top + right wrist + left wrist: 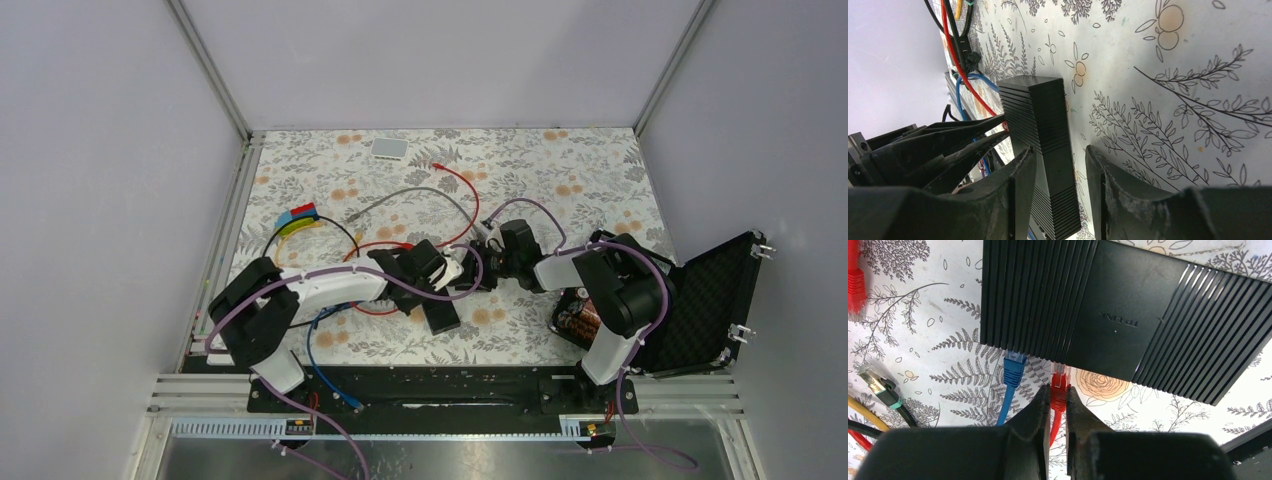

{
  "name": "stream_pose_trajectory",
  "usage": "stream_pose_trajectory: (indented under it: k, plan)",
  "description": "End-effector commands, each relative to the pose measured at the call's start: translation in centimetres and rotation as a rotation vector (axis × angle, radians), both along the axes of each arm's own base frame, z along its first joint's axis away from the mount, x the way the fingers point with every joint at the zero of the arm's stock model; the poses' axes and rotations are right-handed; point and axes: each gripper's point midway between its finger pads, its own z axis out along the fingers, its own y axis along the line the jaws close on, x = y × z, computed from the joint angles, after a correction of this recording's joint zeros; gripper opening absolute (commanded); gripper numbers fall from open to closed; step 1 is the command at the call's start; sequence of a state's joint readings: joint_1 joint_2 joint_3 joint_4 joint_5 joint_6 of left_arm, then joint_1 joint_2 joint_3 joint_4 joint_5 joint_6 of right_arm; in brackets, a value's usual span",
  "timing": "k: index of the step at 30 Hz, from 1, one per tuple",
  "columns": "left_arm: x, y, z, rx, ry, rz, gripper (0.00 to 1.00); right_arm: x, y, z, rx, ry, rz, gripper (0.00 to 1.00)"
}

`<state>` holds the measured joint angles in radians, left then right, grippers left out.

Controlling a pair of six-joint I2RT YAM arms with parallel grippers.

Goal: Insert the plug into the switch port
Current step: Insert the connector into the switch port.

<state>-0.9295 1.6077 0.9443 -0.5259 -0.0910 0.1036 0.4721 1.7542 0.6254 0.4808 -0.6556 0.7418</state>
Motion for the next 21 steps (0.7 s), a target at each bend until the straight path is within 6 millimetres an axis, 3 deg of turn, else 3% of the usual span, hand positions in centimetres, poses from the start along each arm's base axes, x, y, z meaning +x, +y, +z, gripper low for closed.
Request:
stream_pose_trajectory:
  k: [1,14,21]
  plan:
    - [1.1,-1.4,0.5,-0.014,-0.016,0.005,0.00,-0.3,0.4,-0.2,-0.003,0.000,0.011,0.48]
    - [1.1,-1.1,0.2,0.013,-0.007,0.017,0.00,-0.2,0.5,0.2,-0.004,-0.014,0.018,0.47]
    - [1.8,-2.2,0.9,-0.037,-0.039,0.017,0.00,-0.4,0.5,-0.4,-0.003,0.004,0.023,0.47]
